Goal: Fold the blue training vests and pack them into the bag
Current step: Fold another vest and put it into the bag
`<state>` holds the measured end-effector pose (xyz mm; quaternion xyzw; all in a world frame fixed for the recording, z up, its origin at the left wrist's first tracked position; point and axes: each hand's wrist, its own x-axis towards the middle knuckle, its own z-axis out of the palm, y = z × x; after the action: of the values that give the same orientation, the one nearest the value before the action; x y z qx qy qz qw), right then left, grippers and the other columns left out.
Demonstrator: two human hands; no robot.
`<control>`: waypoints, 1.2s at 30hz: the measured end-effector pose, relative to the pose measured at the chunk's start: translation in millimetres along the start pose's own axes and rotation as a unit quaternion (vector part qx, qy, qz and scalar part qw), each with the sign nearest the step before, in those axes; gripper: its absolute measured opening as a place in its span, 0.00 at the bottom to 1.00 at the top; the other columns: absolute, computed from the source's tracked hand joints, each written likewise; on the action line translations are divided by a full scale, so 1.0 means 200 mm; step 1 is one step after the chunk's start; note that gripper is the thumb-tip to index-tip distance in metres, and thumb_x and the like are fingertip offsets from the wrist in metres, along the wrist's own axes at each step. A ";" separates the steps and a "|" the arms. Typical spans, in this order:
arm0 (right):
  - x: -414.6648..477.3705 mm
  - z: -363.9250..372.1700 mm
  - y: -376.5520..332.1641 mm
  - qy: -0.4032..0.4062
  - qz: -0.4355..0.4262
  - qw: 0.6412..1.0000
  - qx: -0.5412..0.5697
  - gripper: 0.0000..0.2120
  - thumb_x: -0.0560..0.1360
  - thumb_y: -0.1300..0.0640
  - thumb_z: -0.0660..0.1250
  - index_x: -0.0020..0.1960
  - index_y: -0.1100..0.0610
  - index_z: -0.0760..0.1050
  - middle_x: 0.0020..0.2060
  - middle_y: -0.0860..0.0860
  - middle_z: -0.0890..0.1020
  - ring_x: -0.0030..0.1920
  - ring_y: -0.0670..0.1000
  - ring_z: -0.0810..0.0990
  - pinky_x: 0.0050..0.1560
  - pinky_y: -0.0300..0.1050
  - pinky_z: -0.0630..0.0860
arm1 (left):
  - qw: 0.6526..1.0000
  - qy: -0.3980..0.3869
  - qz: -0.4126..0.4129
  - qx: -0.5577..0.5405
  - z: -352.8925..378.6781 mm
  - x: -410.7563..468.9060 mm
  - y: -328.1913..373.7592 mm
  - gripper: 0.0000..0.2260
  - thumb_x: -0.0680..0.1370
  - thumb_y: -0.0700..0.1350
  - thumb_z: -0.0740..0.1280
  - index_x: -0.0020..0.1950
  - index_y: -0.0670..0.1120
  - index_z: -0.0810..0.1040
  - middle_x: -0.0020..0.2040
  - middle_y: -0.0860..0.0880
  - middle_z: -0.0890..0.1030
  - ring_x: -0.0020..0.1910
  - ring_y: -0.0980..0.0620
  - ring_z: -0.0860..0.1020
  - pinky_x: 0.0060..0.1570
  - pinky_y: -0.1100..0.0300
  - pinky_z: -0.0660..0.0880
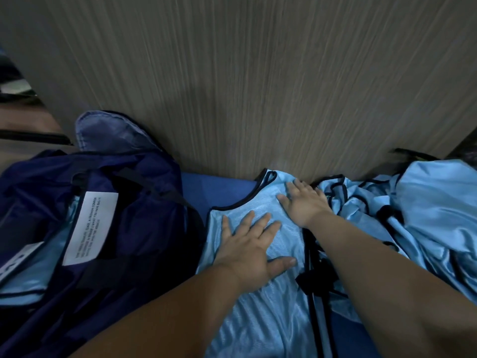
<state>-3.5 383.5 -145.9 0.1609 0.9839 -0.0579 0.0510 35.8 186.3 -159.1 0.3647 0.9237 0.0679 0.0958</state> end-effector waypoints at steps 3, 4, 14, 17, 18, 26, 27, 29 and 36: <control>-0.02 0.02 0.01 0.027 0.020 0.999 0.017 0.34 0.80 0.35 0.45 0.80 0.53 0.50 0.79 0.53 0.53 0.79 0.53 0.50 0.77 0.54 0.46 | 0.999 -0.038 0.024 -0.003 -0.04 0.01 -0.02 0.39 0.72 0.75 0.41 0.79 0.60 0.39 0.78 0.61 0.36 0.76 0.54 0.32 0.71 0.37 0.30; -0.02 0.03 0.01 0.045 0.034 0.998 0.019 0.36 0.79 0.34 0.46 0.79 0.54 0.51 0.79 0.55 0.56 0.78 0.55 0.52 0.77 0.54 0.48 | 0.998 -0.047 0.032 -0.002 -0.05 0.01 -0.04 0.36 0.75 0.73 0.43 0.79 0.59 0.39 0.78 0.61 0.35 0.76 0.54 0.31 0.71 0.39 0.30; -0.01 -0.01 0.00 0.072 0.007 0.988 0.135 0.36 0.77 0.37 0.62 0.78 0.50 0.55 0.70 0.54 0.73 0.73 0.55 0.66 0.76 0.53 0.52 | 0.999 -0.012 0.015 0.043 -0.03 -0.03 -0.17 0.33 0.77 0.70 0.45 0.78 0.60 0.39 0.79 0.60 0.37 0.76 0.54 0.32 0.74 0.43 0.33; -0.01 -0.01 -0.03 0.088 -0.018 0.956 0.278 0.35 0.76 0.51 0.71 0.78 0.49 0.59 0.69 0.52 0.74 0.69 0.53 0.72 0.69 0.45 0.66 | 0.999 -0.014 0.015 0.049 -0.02 -0.03 -0.17 0.33 0.77 0.70 0.44 0.78 0.59 0.39 0.78 0.59 0.37 0.76 0.54 0.32 0.74 0.43 0.33; 0.00 0.00 -0.04 0.086 -0.013 0.942 0.323 0.35 0.74 0.56 0.72 0.77 0.50 0.61 0.67 0.51 0.76 0.66 0.51 0.74 0.65 0.41 0.69 | 0.999 -0.016 0.014 0.050 -0.02 -0.03 -0.17 0.33 0.77 0.70 0.44 0.78 0.59 0.39 0.78 0.59 0.36 0.76 0.54 0.32 0.74 0.43 0.33; 0.04 -0.25 -0.05 0.170 0.030 0.860 0.480 0.14 0.75 0.64 0.69 0.60 0.55 0.79 0.46 0.48 0.83 0.46 0.47 0.81 0.47 0.38 0.77 | 0.998 -0.023 0.017 0.052 -0.08 0.09 -0.16 0.33 0.79 0.69 0.44 0.78 0.58 0.35 0.78 0.58 0.33 0.76 0.53 0.30 0.74 0.46 0.31; 0.04 -0.29 -0.05 0.193 0.029 0.852 0.485 0.13 0.75 0.64 0.68 0.59 0.54 0.79 0.44 0.47 0.82 0.44 0.45 0.80 0.42 0.33 0.76 | 0.999 -0.014 0.000 0.052 -0.09 0.11 -0.16 0.33 0.79 0.68 0.45 0.78 0.57 0.35 0.78 0.57 0.34 0.76 0.52 0.31 0.74 0.46 0.32; 0.04 -0.35 -0.05 0.227 0.022 0.830 0.509 0.12 0.76 0.63 0.67 0.57 0.51 0.78 0.44 0.45 0.81 0.43 0.42 0.78 0.38 0.29 0.73 | 0.999 -0.009 -0.045 0.026 -0.10 0.16 -0.17 0.32 0.80 0.67 0.45 0.79 0.56 0.36 0.79 0.56 0.35 0.77 0.51 0.33 0.75 0.45 0.35; -0.13 -0.30 -0.06 0.154 -0.070 0.806 0.567 0.24 0.71 0.71 0.71 0.60 0.49 0.75 0.55 0.45 0.81 0.56 0.44 0.80 0.56 0.38 0.77 | 0.990 0.001 -0.138 -0.034 -0.10 0.13 -0.20 0.36 0.78 0.69 0.46 0.79 0.54 0.37 0.78 0.57 0.35 0.77 0.51 0.32 0.73 0.41 0.33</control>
<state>12.2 372.6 -82.6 0.0991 0.7796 -0.5833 -0.2052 -13.5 173.2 -151.1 0.2303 0.9624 0.0860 0.1159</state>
